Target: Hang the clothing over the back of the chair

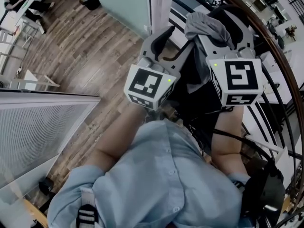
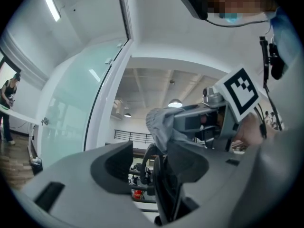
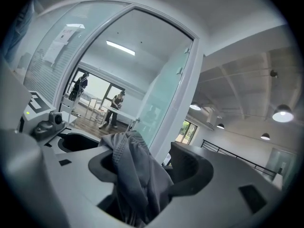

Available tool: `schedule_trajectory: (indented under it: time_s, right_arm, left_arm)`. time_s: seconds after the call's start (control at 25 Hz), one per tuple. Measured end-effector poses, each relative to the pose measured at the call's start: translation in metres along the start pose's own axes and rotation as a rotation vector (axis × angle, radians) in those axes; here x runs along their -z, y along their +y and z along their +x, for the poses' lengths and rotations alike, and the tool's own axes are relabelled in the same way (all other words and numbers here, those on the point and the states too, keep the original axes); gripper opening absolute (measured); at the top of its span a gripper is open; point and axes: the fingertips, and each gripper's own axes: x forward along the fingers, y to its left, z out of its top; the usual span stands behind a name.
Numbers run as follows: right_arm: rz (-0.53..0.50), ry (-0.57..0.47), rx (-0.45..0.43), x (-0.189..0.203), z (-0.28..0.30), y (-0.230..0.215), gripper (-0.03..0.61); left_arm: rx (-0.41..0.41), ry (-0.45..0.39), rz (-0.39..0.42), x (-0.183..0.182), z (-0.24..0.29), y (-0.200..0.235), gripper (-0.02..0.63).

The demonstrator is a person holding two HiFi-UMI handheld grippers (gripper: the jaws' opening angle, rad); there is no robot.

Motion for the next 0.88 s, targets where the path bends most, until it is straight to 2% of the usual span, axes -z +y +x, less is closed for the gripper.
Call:
schedule_trajectory:
  time_s: [0.04, 0.08, 0.12, 0.16, 0.2, 0.4, 0.72, 0.76, 0.8, 0.84, 0.88]
  right_arm:
    - [0.005, -0.004, -0.014, -0.001, 0.0, 0.0, 0.279]
    - [0.013, -0.006, -0.025, -0.001, 0.0, 0.001, 0.266]
    - [0.02, -0.006, -0.034, 0.0, 0.0, 0.001, 0.262]
    - [0.024, -0.004, -0.04, 0.002, 0.0, 0.001, 0.262]
    - [0.024, 0.0, -0.043, 0.003, 0.0, 0.001, 0.258]
    - [0.023, 0.012, -0.057, 0.007, 0.0, 0.0, 0.249]
    - [0.065, 0.024, -0.148, 0.022, -0.018, -0.001, 0.247]
    - [0.064, 0.024, -0.152, 0.022, -0.019, -0.001, 0.236]
    - [0.06, 0.023, -0.148, 0.023, -0.02, -0.002, 0.195]
    - [0.055, 0.022, -0.134, 0.023, -0.02, -0.004, 0.106]
    - [0.051, 0.018, -0.111, 0.023, -0.021, -0.006, 0.066]
  left_arm:
    - [0.001, -0.003, 0.005, -0.002, 0.001, 0.0, 0.228]
    - [0.004, -0.007, 0.017, -0.004, 0.002, -0.002, 0.198]
    - [0.008, -0.013, 0.029, -0.005, 0.003, -0.005, 0.097]
    - [0.013, -0.018, 0.037, -0.006, 0.004, -0.008, 0.027]
    - [0.021, -0.02, 0.037, -0.007, 0.005, -0.011, 0.015]
    - [0.017, -0.011, -0.017, -0.007, 0.012, -0.004, 0.014]
    - [-0.012, -0.017, -0.024, -0.008, 0.014, -0.001, 0.014]
    - [-0.013, -0.017, -0.025, -0.009, 0.014, -0.001, 0.014]
    - [-0.013, -0.017, -0.026, -0.01, 0.015, -0.001, 0.014]
    - [-0.012, -0.02, -0.025, -0.011, 0.016, -0.002, 0.014]
    - [-0.01, -0.024, -0.022, -0.013, 0.016, -0.003, 0.012]
